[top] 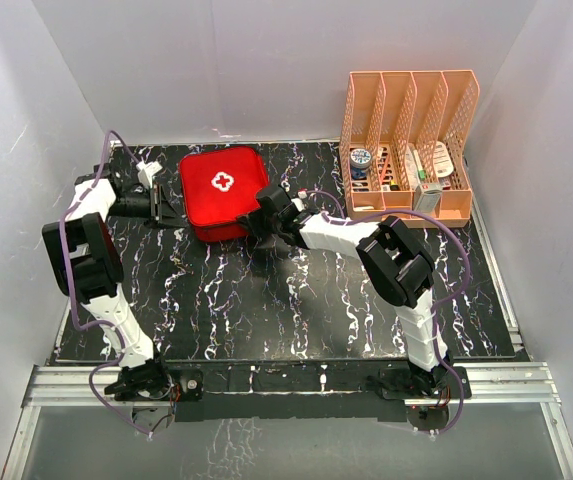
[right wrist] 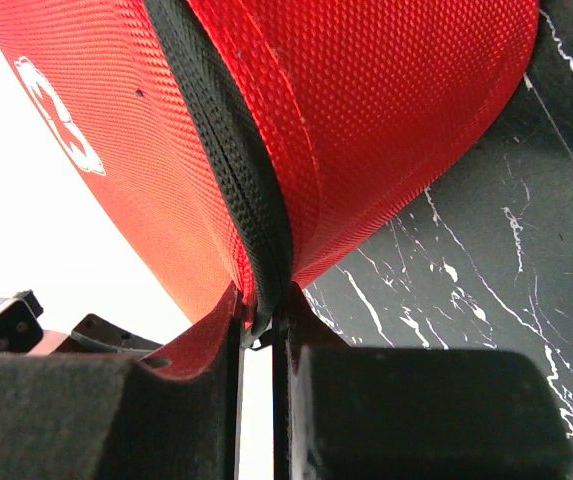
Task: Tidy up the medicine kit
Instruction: Zip the medicine pouch at the center of the board.
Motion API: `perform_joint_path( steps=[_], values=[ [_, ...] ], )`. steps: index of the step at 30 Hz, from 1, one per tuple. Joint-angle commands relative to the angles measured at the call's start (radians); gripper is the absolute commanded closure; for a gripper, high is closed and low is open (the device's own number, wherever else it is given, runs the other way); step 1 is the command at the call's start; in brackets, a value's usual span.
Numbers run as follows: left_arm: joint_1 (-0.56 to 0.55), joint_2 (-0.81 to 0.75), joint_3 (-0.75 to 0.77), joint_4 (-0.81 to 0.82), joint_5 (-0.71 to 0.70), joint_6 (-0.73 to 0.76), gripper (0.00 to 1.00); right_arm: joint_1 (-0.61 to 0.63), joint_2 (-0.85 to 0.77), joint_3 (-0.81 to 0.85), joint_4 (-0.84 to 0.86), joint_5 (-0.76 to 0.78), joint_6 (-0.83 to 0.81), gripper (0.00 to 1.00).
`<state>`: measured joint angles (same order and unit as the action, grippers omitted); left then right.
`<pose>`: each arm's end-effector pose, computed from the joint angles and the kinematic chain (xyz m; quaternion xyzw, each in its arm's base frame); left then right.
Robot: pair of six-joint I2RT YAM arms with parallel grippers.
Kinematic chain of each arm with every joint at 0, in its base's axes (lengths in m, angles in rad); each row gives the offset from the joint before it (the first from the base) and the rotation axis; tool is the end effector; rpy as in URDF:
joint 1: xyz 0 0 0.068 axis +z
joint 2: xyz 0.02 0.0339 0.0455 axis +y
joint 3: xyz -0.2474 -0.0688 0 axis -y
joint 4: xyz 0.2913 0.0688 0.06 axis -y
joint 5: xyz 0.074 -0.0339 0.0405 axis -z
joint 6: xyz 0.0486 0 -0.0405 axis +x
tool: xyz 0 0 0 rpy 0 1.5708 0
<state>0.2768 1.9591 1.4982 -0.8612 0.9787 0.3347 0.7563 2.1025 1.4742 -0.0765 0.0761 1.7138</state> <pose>0.4209 0.0777 0.1687 0.0836 0.8738 -0.4118 0.2448 0.3732 0.3471 0.1247 0.4320 0.7977 0.3845 0.1707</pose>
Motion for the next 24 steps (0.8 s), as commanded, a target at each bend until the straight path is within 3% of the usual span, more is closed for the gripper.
perform_joint_path(
  steps=[1, 4, 7, 10, 18, 24],
  values=[
    [-0.004, -0.009, -0.034, -0.146, 0.210, 0.174, 0.73, -0.008, -0.015, -0.039, -0.089, 0.001, -0.035, 1.00],
    [-0.004, -0.017, -0.075, -0.203, 0.246, 0.290, 0.54, -0.006, -0.016, -0.041, -0.085, -0.004, -0.037, 1.00],
    [-0.005, -0.020, -0.113, -0.244, 0.267, 0.393, 0.48, -0.006, -0.015, -0.043, -0.081, -0.004, -0.041, 1.00],
    [-0.012, -0.039, -0.169, -0.171, 0.263, 0.369, 0.45, -0.006, -0.015, -0.044, -0.078, -0.001, -0.047, 1.00],
    [-0.039, -0.158, -0.354, 0.312, 0.224, 0.064, 0.39, -0.006, -0.019, -0.046, -0.067, 0.003, -0.064, 1.00],
    [-0.079, -0.274, -0.498, 0.711, 0.069, -0.182, 0.39, -0.006, -0.021, -0.049, -0.061, 0.002, -0.065, 1.00]
  ],
)
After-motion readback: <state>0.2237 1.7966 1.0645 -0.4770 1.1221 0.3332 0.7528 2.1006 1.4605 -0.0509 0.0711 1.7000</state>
